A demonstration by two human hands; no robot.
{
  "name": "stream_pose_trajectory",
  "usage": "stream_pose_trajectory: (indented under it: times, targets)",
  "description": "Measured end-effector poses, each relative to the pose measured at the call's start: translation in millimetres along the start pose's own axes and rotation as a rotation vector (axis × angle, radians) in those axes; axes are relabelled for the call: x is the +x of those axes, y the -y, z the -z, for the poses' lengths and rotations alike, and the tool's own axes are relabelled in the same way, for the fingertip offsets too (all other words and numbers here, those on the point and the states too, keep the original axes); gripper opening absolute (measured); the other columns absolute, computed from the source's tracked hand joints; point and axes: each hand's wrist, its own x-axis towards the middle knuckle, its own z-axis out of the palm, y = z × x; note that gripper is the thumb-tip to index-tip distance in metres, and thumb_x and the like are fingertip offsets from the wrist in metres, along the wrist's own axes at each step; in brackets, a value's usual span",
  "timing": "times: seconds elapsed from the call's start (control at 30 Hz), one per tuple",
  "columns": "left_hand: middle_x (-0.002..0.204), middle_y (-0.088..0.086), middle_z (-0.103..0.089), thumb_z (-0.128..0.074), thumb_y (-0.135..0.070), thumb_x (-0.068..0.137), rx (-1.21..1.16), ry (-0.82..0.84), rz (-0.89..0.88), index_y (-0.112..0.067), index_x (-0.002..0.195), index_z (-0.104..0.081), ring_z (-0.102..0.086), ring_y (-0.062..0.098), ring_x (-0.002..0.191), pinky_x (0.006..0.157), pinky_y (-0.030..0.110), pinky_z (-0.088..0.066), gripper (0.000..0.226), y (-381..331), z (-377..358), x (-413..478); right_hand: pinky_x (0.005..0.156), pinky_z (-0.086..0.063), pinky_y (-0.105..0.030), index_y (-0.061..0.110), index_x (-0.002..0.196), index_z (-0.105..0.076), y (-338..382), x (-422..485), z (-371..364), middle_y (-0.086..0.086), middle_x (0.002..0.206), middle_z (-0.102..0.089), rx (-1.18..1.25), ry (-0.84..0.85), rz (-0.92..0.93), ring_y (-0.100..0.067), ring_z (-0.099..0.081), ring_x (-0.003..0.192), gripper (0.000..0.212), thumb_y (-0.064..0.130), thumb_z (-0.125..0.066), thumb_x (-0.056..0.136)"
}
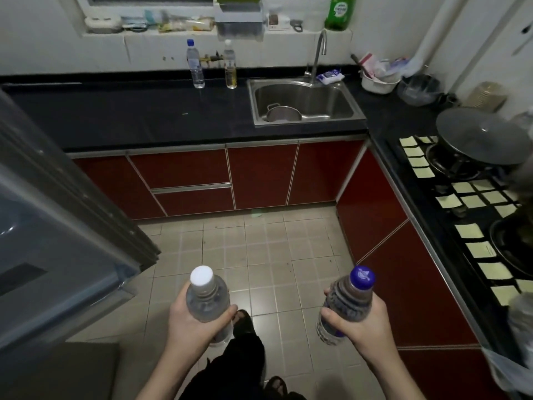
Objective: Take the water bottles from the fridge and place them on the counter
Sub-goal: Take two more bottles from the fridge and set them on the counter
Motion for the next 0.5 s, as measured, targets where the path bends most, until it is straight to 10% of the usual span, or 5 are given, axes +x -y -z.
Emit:
stream_pose_trajectory:
  times: [0.3, 0.5]
  targets:
    - [0.098, -0.027, -0.071, -0.098, -0.012, 0.049, -0.018, 0.047, -0.030, -0.034, 0.099, -0.062, -0.066, -0.011, 0.089, 0.074, 0.023, -0.050, 0.065, -11, -33, 110, 0.086, -0.062, -0.046, 0.007, 0.097, -0.069, 36, 118, -32, -0.010, 0.094, -0.078, -0.014, 0.010, 0.039, -0.024, -0.076, 0.090, 0.043, -0.003, -0.091, 0.061]
    - [0.100, -0.005, -0.076, -0.091, -0.038, 0.045, -0.063, 0.050, -0.070, -0.023, 0.106, -0.065, -0.072, 0.007, 0.091, 0.073, 0.014, -0.055, 0.068, -31, -34, 193, 0.088, -0.060, -0.047, 0.007, 0.101, -0.070, 73, 193, -60, -0.010, 0.097, -0.078, -0.051, 0.057, 0.093, -0.023, -0.075, 0.093, 0.046, 0.004, -0.093, 0.061]
